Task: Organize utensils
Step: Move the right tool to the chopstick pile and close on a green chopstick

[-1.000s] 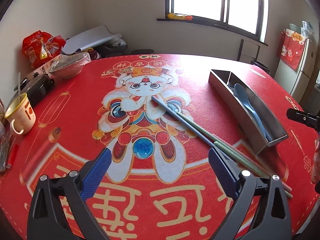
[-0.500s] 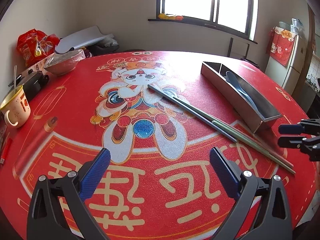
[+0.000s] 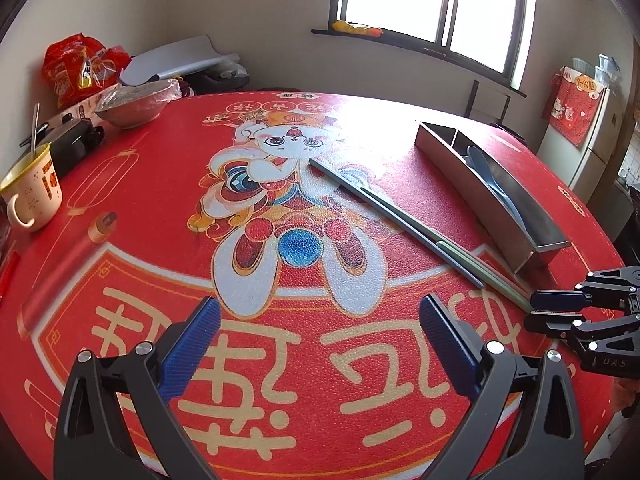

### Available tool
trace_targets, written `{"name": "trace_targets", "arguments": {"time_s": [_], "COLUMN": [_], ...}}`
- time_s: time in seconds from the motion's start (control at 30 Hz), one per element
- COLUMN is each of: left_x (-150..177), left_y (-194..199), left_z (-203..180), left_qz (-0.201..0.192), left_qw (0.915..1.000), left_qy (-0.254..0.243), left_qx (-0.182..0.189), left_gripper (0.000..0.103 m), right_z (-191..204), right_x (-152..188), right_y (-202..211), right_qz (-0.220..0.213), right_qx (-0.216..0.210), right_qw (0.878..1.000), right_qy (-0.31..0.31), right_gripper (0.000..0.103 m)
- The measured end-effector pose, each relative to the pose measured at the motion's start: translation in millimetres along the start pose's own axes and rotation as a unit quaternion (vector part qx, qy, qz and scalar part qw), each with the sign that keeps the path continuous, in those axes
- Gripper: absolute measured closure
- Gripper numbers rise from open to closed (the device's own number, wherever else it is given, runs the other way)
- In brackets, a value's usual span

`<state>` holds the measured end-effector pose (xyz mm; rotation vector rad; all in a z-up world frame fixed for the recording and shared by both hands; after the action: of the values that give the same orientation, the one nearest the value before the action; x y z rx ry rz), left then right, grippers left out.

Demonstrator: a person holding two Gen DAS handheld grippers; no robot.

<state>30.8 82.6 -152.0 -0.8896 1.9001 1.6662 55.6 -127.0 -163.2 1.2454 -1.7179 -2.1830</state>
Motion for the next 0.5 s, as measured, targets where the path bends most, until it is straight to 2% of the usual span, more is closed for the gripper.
{"name": "trace_targets", "arguments": {"time_s": [0.5], "left_x": [0], "left_y": [-3], "left_z": [7], "left_qz": [0.011], "left_qw": [0.9997], "left_qy": [0.021], "left_qx": [0.001], "left_gripper": [0.006], "right_z": [2], "right_x": [-13], "right_y": [-12], "right_qz": [0.000], "right_qx": [0.003], "right_qw": [1.000], "right_qy": [0.003], "right_gripper": [0.081]}}
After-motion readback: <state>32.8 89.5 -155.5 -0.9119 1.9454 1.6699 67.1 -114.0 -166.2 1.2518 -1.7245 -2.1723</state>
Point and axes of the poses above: each gripper's, at about its wrist camera, not at the fingertips, and y roughly against the way its jaws point, z to its left, x to its underside, the point moved 2 cm from there along -y, roughly the way its jaws point, and after that the axes turned 7 degrees about y, right-handed, at the moved point
